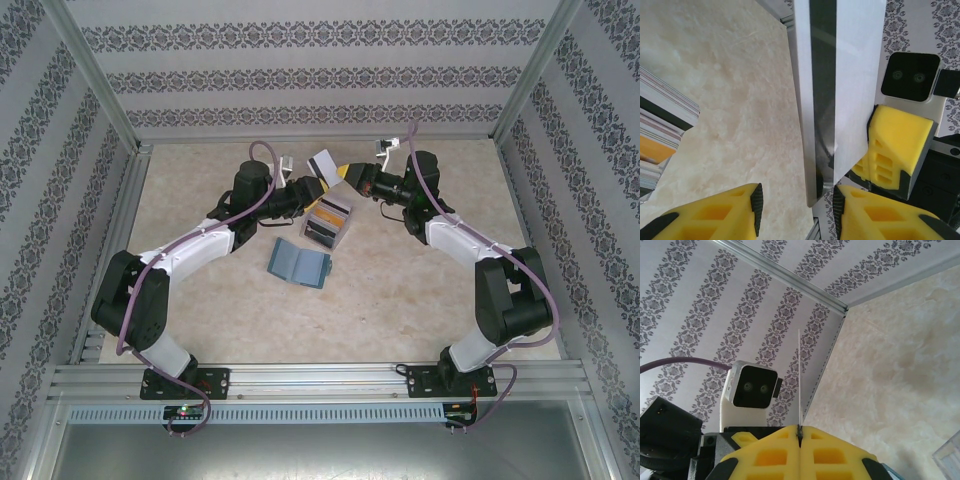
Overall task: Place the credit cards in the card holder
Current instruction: Pick up the credit card from the storage box.
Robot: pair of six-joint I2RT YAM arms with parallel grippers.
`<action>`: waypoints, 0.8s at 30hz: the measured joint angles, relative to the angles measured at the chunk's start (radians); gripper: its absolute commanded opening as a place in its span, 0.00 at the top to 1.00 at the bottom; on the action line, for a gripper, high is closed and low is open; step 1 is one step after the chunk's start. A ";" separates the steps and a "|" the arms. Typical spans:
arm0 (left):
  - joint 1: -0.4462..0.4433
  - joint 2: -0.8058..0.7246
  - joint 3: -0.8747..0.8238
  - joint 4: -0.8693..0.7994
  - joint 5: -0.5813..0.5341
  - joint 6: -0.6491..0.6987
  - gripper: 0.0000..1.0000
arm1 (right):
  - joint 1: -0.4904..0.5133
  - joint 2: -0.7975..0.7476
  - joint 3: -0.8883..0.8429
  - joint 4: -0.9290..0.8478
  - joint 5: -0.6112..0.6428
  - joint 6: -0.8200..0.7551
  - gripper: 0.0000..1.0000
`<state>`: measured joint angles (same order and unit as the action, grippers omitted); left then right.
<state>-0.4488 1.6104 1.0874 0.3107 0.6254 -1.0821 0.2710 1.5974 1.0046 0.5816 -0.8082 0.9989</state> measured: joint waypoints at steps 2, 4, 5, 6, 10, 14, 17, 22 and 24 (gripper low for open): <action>0.004 0.000 0.004 0.001 0.000 0.000 0.58 | 0.002 0.000 -0.002 0.010 -0.006 0.010 1.00; 0.011 0.000 0.011 0.003 0.000 0.000 0.59 | 0.006 0.000 -0.006 0.019 -0.010 0.021 1.00; 0.015 0.000 0.015 0.004 0.000 0.000 0.60 | 0.009 0.000 -0.011 0.024 -0.011 0.025 1.00; 0.020 0.000 0.019 0.005 0.000 0.000 0.60 | 0.013 0.000 -0.018 0.030 -0.012 0.029 1.00; 0.028 0.000 0.038 0.005 -0.001 0.000 0.65 | 0.023 0.000 -0.051 0.063 -0.013 0.054 1.00; 0.032 0.000 0.043 0.003 -0.002 0.001 0.86 | 0.028 0.000 -0.071 0.094 -0.011 0.077 1.00; 0.038 -0.002 0.044 0.006 0.001 0.008 1.00 | 0.028 0.000 -0.082 0.103 0.000 0.083 1.00; 0.038 -0.017 0.045 -0.025 0.000 0.039 1.00 | 0.026 0.000 -0.098 0.100 -0.008 0.077 0.72; 0.039 -0.022 0.045 -0.046 0.006 0.061 1.00 | 0.011 0.000 -0.107 0.093 -0.029 0.073 0.66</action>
<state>-0.4099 1.5883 1.1320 0.2649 0.6312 -1.0206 0.2821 1.5974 0.8978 0.6743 -0.8368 1.0721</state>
